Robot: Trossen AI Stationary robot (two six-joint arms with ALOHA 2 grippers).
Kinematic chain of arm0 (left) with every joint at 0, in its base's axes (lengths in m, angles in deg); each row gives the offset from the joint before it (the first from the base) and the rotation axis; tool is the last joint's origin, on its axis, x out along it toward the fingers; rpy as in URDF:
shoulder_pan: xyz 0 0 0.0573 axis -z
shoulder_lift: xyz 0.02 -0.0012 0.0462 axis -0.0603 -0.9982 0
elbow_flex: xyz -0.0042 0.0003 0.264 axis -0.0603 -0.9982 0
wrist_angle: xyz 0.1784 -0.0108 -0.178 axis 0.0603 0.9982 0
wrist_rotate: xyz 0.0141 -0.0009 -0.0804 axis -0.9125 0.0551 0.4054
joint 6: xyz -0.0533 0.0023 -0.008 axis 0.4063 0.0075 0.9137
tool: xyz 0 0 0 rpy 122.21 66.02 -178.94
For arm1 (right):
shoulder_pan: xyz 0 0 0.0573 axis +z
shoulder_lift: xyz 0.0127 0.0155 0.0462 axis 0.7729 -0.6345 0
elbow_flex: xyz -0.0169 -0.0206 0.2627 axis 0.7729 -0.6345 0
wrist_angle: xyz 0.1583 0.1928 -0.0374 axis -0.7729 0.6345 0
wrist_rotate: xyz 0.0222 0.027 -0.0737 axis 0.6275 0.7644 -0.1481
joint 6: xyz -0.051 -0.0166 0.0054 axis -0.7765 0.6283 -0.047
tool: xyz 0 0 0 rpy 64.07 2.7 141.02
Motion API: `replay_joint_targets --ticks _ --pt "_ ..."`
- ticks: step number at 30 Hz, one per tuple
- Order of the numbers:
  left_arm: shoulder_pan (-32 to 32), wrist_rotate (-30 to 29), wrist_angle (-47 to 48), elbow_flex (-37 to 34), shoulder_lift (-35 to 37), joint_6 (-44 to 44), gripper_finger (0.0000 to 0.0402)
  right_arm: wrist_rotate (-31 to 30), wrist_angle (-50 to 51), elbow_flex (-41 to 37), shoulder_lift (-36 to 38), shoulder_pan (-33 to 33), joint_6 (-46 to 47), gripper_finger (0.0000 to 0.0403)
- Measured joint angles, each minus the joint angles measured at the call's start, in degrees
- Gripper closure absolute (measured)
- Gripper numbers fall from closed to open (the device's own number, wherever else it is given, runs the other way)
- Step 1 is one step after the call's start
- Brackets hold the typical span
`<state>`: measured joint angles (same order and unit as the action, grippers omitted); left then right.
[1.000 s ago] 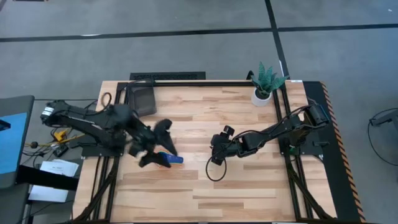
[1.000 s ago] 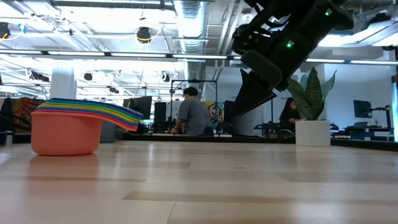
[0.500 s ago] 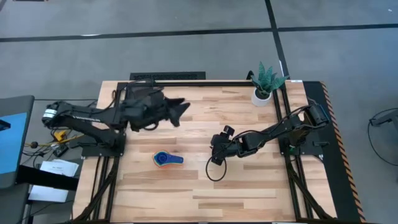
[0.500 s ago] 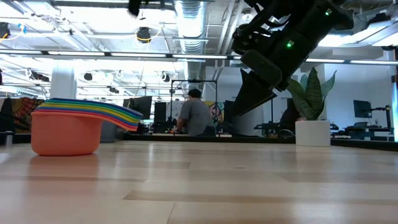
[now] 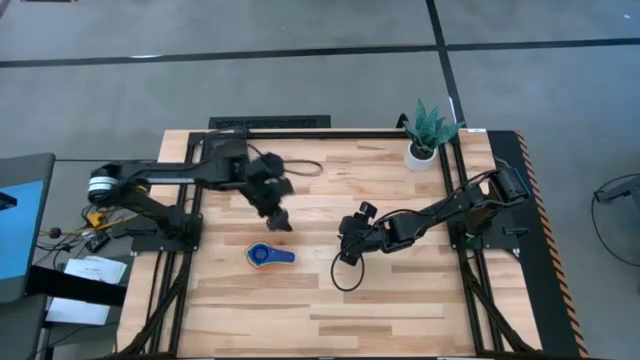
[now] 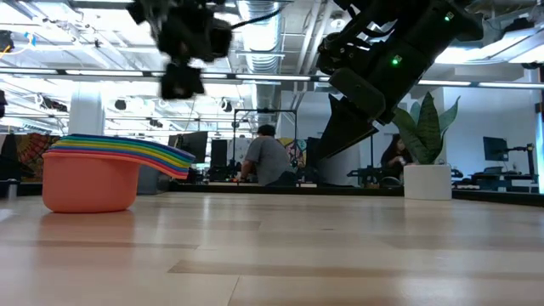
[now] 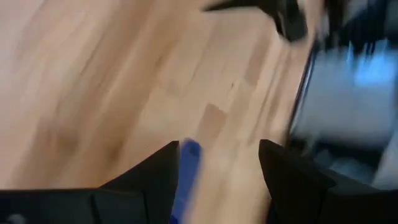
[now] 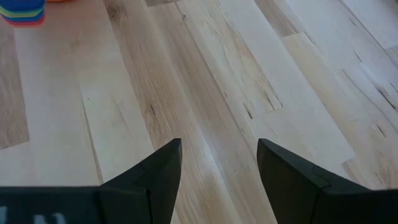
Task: Nest measuring cups in basket
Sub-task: Return to Home Position
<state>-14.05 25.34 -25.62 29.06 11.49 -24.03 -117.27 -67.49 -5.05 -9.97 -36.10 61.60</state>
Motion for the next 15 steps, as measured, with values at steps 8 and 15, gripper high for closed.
replay_joint_targets --ticks 8,15 --pt "9.6 -21.1 -31.2 -2.7 -11.2 -39.2 0.0194 0.0 0.0 0.0 0.0 0.0 0.0 0.0169" --pt "14.5 -27.6 -42.0 -3.1 -10.3 -45.5 0.0194 0.0 0.0 0.0 0.0 0.0 0.0 0.0169"
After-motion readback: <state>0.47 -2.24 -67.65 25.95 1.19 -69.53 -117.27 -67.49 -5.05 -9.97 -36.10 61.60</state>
